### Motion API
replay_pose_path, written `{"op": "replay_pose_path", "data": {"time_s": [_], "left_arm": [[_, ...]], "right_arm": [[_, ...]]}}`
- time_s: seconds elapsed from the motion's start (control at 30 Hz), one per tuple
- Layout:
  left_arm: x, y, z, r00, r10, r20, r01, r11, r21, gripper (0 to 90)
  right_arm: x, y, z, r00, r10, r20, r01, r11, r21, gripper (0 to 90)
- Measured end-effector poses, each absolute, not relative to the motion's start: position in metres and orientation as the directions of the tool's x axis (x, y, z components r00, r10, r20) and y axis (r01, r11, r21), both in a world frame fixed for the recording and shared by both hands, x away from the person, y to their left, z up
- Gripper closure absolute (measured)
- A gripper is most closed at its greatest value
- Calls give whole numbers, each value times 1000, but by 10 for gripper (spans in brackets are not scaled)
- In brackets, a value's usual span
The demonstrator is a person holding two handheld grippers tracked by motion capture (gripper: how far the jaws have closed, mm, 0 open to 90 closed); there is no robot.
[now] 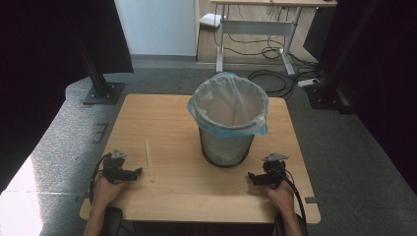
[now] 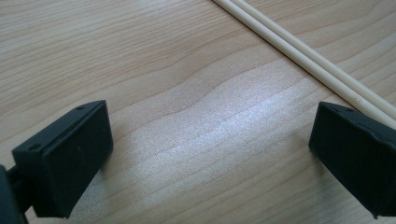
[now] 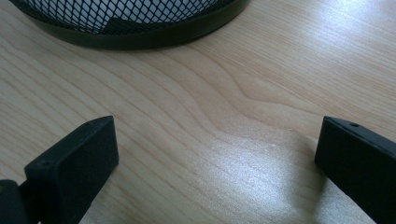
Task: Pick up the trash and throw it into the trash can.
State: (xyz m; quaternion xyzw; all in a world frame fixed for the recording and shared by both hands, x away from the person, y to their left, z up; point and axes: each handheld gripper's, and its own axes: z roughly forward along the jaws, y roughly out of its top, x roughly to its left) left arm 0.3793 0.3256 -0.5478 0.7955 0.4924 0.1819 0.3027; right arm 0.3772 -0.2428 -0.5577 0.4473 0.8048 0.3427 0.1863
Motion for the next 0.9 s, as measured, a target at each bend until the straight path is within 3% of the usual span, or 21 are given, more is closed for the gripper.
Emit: {"op": "replay_pose_path", "data": {"time_s": [0.63, 0.9], "left_arm": [[376, 327, -542, 428, 903, -48, 695, -295, 656, 36], [374, 312, -526, 464, 885, -43, 654, -309, 691, 51]], "right_arm": [[375, -242, -558, -523, 852, 6, 595, 360, 719, 0], [375, -241, -558, -521, 854, 6, 596, 359, 719, 0]]}}
